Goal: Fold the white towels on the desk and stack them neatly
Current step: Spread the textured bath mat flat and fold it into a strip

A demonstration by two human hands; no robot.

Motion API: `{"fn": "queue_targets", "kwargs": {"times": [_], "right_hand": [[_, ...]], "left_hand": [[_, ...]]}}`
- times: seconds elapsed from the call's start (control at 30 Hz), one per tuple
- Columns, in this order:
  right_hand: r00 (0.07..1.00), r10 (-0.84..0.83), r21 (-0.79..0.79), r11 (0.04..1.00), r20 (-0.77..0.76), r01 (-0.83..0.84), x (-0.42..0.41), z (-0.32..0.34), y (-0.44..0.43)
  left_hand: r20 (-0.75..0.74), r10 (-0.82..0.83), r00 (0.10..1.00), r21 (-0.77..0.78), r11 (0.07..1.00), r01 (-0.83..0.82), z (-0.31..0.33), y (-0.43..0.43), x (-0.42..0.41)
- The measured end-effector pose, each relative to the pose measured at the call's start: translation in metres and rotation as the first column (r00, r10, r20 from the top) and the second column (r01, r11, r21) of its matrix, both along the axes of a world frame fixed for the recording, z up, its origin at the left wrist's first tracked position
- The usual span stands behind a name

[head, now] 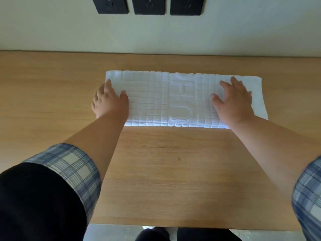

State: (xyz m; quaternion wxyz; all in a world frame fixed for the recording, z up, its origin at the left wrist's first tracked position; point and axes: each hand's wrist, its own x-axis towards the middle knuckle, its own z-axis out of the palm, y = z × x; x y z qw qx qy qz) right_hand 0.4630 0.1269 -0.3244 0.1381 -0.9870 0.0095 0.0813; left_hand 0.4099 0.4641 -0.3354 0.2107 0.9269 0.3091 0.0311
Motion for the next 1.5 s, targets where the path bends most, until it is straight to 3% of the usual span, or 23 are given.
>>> {"fn": "queue_targets", "kwargs": {"times": [0.1,0.27,0.4,0.5,0.57,0.67,0.8,0.9,0.97,1.03,1.1,1.17,1.23,1.33,1.5], "right_hand": [[0.969,0.21,0.128,0.966,0.128,-0.226,0.011,0.015,0.064],[0.854,0.492,0.21,0.829,0.167,-0.518,0.028,0.019,0.191],[0.844,0.524,0.199,0.821,0.112,-0.536,0.047,0.003,0.262],[0.869,0.486,0.076,0.867,0.088,-0.493,0.059,-0.015,0.289],[0.876,0.467,0.029,0.88,0.122,-0.473,0.065,-0.023,0.299],[0.862,0.449,0.118,0.867,0.236,-0.484,0.061,-0.028,0.308],[0.853,0.462,0.135,0.855,0.242,-0.501,0.046,-0.022,0.303],[0.868,0.426,0.214,0.851,0.255,-0.48,0.019,0.0,0.272],[0.887,0.398,0.244,0.859,0.235,-0.45,-0.005,0.009,0.227],[0.92,0.343,0.199,0.904,0.192,-0.379,-0.028,0.01,0.166],[0.959,0.257,0.121,0.955,0.119,-0.271,-0.044,0.005,0.101],[0.986,0.164,0.017,0.986,0.027,-0.164,-0.051,-0.004,0.039],[0.992,0.101,-0.095,0.99,-0.071,-0.107,-0.052,-0.015,-0.014],[0.991,0.042,-0.176,0.982,-0.126,-0.064,-0.05,-0.026,-0.069],[0.967,-0.169,0.01,0.985,-0.19,0.174,-0.037,-0.022,-0.085]], "left_hand": [[0.007,0.223,0.975,-0.038,0.974,-0.222,-0.002,0.006,-0.004],[-0.006,0.382,0.924,-0.112,0.918,-0.38,-0.016,0.009,-0.025],[0.079,0.336,0.939,-0.144,0.935,-0.323,-0.021,0.008,-0.036],[0.167,0.319,0.933,-0.168,0.942,-0.292,-0.022,0.008,-0.043],[0.232,0.334,0.914,-0.212,0.934,-0.288,-0.022,0.006,-0.046],[0.283,0.369,0.885,-0.272,0.916,-0.295,-0.019,0.006,-0.049],[0.235,0.401,0.886,-0.277,0.901,-0.334,-0.017,0.007,-0.048],[0.158,0.426,0.891,-0.193,0.898,-0.395,-0.01,0.002,-0.049],[0.206,0.247,0.947,-0.11,0.967,-0.229,-0.001,-0.011,-0.054],[0.187,-0.138,0.973,-0.009,0.99,0.142,0.006,-0.034,-0.055],[0.033,-0.485,0.874,0.017,0.874,0.485,0.007,-0.06,-0.051],[-0.141,-0.642,0.753,-0.014,0.762,0.647,0.001,-0.081,-0.044],[-0.27,-0.664,0.697,0.018,0.72,0.693,-0.011,-0.09,-0.036],[-0.363,-0.585,0.725,0.103,0.748,0.656,-0.024,-0.084,-0.027],[-0.418,-0.437,0.796,0.126,0.84,0.527,-0.022,-0.066,-0.031]]}}
